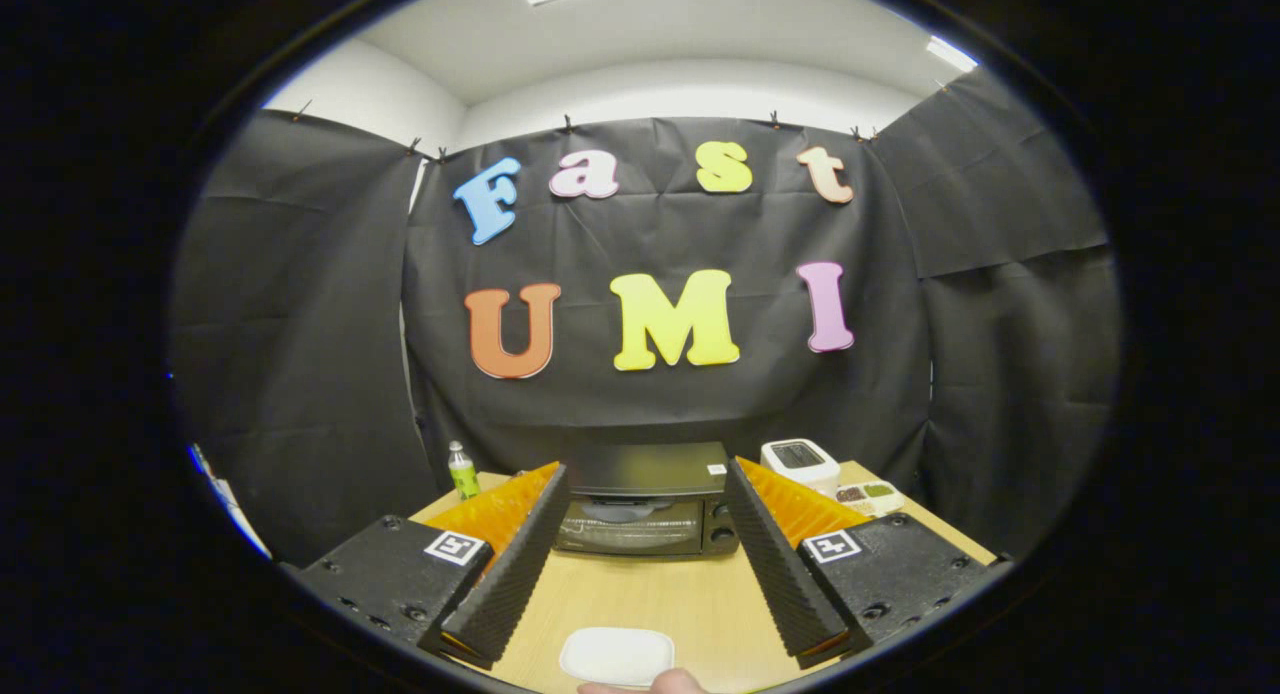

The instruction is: Open the toaster oven, put the food inside, and close the toaster oven door.

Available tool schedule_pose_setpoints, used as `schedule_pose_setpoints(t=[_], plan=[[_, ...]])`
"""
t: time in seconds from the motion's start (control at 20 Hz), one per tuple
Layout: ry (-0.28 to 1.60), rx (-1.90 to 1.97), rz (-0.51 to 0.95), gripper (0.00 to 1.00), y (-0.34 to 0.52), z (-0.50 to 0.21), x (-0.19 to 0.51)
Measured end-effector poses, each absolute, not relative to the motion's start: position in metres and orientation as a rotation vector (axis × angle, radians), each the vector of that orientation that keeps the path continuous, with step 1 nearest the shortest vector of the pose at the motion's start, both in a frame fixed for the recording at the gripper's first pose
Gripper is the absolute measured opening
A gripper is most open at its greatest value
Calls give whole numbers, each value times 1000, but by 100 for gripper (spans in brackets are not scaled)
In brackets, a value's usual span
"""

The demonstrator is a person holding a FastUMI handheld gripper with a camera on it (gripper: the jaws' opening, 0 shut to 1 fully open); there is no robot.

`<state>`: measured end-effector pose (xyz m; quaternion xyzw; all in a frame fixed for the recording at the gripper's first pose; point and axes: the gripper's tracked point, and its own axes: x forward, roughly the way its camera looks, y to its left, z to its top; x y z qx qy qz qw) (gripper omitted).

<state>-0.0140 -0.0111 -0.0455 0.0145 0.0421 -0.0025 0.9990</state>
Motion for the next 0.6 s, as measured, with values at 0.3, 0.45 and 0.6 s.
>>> schedule_pose_setpoints(t=[0.3, 0.45, 0.6], plan=[[100, 50, 0, 100, -9, -56, -7], [120, 38, -1, 100, -8, -64, -2], [133, 50, -3, 100, -9, -68, 1]])
